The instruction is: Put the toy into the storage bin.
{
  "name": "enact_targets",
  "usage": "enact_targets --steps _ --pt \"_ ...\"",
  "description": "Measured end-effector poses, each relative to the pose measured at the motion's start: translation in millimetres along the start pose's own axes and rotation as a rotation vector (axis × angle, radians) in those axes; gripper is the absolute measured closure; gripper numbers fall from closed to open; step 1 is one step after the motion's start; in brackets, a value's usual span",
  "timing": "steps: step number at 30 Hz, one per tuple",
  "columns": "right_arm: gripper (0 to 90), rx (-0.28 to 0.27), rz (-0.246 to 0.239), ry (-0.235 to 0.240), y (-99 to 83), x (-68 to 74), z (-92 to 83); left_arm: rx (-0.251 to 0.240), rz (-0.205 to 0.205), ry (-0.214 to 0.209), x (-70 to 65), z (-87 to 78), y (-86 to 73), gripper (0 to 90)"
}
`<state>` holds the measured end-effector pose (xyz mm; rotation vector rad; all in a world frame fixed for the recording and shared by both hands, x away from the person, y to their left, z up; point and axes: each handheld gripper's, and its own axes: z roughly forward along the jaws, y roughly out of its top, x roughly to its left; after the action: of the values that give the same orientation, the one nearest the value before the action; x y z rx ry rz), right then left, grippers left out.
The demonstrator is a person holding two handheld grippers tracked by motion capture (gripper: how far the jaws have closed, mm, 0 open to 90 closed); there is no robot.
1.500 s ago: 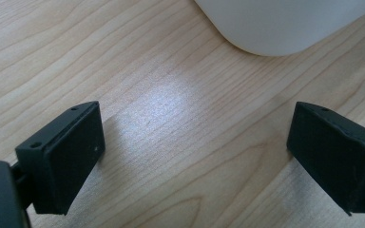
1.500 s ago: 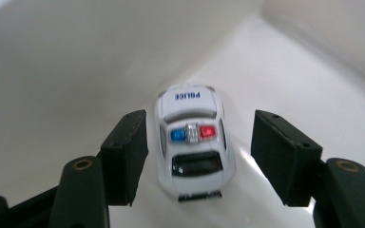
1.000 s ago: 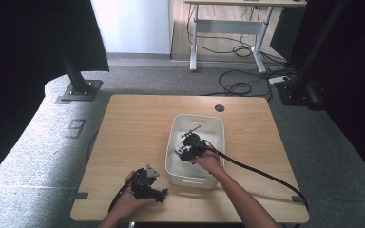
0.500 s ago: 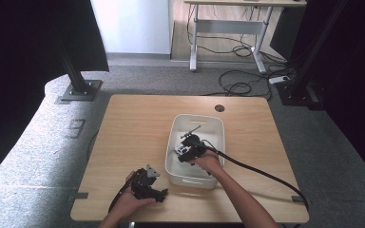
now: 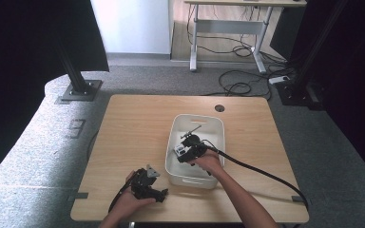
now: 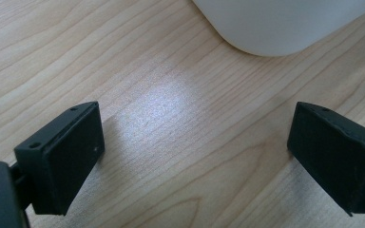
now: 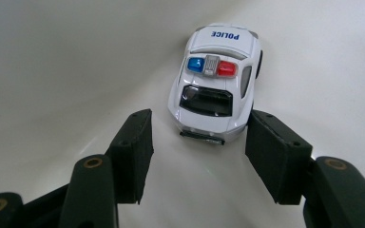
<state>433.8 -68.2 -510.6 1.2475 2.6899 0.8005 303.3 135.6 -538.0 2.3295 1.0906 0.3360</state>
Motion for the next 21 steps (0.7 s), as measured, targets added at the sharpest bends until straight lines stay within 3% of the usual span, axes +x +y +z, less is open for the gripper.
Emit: enact_targets --steps 21 --pt "46.9 0.012 -0.004 0.061 -1.5 4.5 -2.3 0.002 0.004 -0.001 0.3 0.3 0.4 4.7"
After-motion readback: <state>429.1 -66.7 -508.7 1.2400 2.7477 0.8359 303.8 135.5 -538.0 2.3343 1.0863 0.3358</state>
